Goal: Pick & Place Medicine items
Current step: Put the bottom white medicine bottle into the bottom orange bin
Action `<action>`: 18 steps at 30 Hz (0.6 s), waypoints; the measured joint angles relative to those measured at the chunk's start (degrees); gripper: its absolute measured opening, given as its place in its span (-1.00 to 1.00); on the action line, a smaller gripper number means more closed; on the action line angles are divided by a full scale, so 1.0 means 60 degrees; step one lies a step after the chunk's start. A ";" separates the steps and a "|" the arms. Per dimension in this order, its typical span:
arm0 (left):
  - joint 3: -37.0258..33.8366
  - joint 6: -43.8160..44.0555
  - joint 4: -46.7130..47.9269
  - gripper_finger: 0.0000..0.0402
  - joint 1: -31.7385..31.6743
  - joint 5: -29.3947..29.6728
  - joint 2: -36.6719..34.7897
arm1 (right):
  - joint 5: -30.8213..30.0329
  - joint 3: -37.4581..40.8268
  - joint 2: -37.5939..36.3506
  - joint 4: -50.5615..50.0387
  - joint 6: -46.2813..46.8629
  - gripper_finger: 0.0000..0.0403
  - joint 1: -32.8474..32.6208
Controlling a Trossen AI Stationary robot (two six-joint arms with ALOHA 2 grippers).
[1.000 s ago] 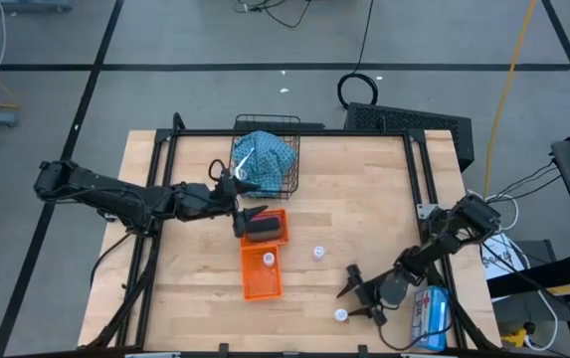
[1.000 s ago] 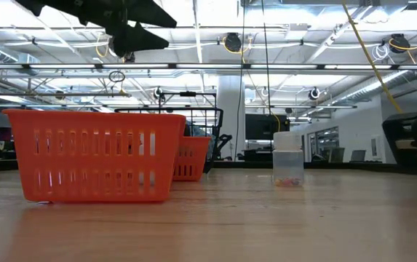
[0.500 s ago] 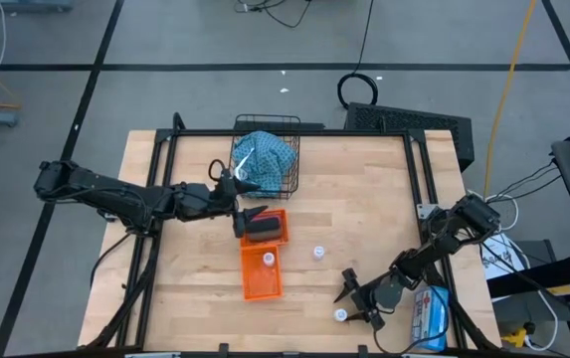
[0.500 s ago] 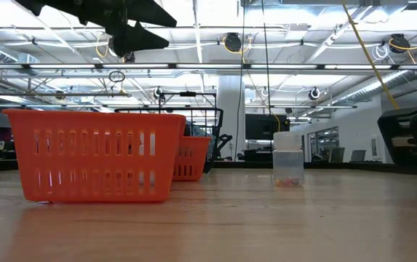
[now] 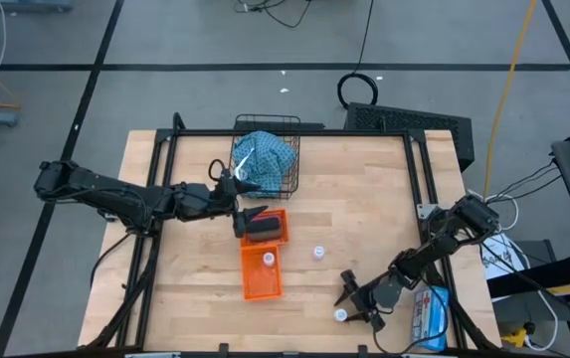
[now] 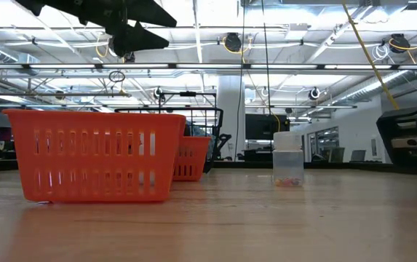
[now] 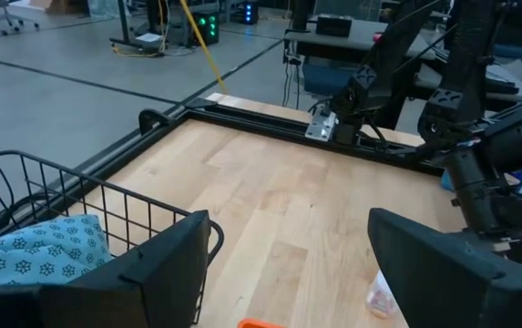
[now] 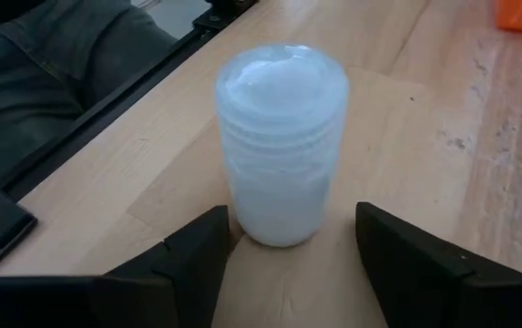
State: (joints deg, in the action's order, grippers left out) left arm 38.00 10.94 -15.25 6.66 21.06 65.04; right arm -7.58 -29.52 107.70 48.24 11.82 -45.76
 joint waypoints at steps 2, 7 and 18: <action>0.0000 -0.0007 0.0000 0.53 0.0000 0.0000 0.0000 | 0.0065 0.0000 -0.0007 0.0067 -0.0052 0.12 0.0004; 0.0000 -0.0010 0.0000 0.53 0.0000 0.0000 0.0000 | 0.0212 0.0000 -0.0025 0.0028 -0.0021 0.17 0.0007; 0.0000 -0.0047 0.0000 0.53 0.0000 0.0004 0.0000 | 0.1282 -0.0208 -0.0036 -0.0258 0.0137 0.19 0.0504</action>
State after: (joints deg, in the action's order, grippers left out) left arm 38.00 10.66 -15.25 6.66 21.08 65.04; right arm 0.11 -30.76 107.48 46.70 12.64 -42.73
